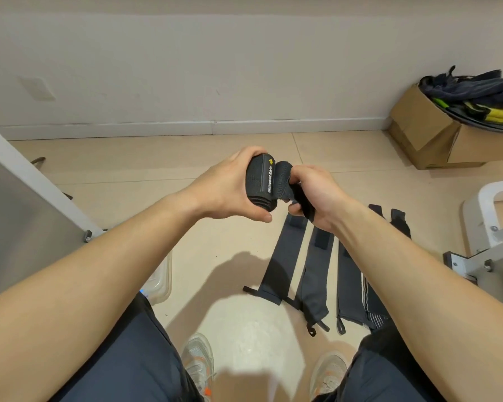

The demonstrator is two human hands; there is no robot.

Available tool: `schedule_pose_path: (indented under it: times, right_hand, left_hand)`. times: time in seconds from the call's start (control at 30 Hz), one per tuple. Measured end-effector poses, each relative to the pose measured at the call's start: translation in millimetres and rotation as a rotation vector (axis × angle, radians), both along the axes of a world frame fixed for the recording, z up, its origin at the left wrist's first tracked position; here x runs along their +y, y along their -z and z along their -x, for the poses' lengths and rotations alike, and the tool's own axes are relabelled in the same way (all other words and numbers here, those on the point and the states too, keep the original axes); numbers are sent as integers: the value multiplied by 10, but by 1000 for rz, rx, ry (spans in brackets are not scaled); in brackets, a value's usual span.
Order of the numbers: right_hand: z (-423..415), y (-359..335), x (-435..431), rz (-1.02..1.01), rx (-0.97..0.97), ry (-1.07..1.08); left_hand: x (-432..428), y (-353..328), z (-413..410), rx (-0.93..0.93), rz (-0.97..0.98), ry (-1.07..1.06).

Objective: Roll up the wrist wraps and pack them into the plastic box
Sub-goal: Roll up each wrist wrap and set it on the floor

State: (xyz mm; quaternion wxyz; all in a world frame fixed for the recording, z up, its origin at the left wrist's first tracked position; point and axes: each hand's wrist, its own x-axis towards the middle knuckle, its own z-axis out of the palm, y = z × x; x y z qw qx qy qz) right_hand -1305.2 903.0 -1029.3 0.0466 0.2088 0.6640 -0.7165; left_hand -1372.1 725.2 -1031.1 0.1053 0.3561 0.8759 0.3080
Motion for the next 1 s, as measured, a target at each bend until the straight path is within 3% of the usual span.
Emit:
schedule_pose_path:
  times: [0.17, 0.33, 0.5, 0.8, 1.0]
  right_hand:
    - [-8, 37, -31, -64, -47, -44]
    - [96, 83, 37, -86, -82, 44]
    - [103, 121, 133, -305, -51, -142]
    - [96, 43, 212, -326, 15, -60]
    - [88, 64, 6, -274, 41, -94]
  left_hand:
    - [-6, -18, -20, 281, 241, -62]
    - [-37, 5, -28, 249, 161, -82]
    - [-113, 45, -18, 207, 150, -88]
    - [-249, 102, 55, 226, 141, -137]
    - [-123, 165, -81, 297, 255, -122]
